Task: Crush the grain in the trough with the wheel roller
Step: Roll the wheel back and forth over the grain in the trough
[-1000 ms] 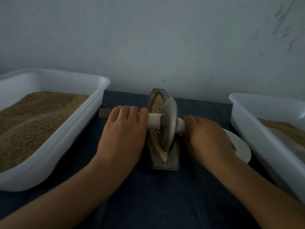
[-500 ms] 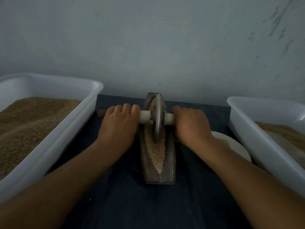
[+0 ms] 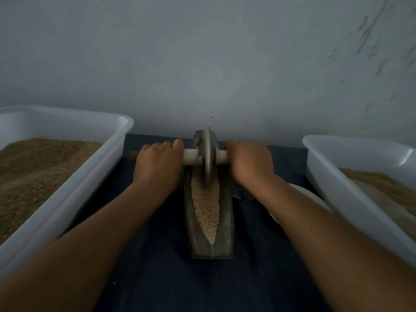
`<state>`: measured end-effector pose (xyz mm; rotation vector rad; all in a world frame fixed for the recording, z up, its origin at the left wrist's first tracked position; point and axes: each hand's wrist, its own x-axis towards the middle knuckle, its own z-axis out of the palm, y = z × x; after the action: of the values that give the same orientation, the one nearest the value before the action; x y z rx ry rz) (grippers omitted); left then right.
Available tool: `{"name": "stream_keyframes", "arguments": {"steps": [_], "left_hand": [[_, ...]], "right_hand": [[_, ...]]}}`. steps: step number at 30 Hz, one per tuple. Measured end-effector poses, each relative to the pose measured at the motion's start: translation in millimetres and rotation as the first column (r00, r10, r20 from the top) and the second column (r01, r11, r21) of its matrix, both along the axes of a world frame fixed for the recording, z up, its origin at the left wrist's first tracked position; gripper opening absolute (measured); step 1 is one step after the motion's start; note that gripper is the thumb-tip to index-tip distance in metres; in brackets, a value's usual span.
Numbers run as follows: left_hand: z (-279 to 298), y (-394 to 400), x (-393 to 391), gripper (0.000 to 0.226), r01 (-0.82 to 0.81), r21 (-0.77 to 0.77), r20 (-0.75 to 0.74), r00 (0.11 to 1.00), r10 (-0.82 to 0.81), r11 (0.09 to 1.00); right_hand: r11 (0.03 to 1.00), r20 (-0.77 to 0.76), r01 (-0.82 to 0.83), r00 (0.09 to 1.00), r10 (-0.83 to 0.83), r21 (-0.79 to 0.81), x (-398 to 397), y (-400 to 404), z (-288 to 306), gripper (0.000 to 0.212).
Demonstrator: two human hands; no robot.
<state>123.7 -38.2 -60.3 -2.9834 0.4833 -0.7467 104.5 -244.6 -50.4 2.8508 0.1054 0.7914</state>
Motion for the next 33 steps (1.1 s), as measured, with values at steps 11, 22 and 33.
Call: {"name": "stream_keyframes", "arguments": {"steps": [11,22,33], "left_hand": [[2,18,-62,0.033,0.038,0.050,0.056,0.998,-0.041,0.998],[1,19,-61,0.040,0.088,-0.003,0.017,0.996,-0.088,0.996],[14,-10,17,0.025,-0.016,-0.038,-0.067,0.998,0.013,0.999]], "right_hand": [[0.991,0.054,-0.131,0.990,0.129,0.029,-87,6,-9,0.013],[0.991,0.033,-0.129,0.991,0.129,0.016,-86,3,-11,0.013],[0.999,-0.065,-0.025,0.998,0.027,0.020,-2,-8,-3,0.022]]}}
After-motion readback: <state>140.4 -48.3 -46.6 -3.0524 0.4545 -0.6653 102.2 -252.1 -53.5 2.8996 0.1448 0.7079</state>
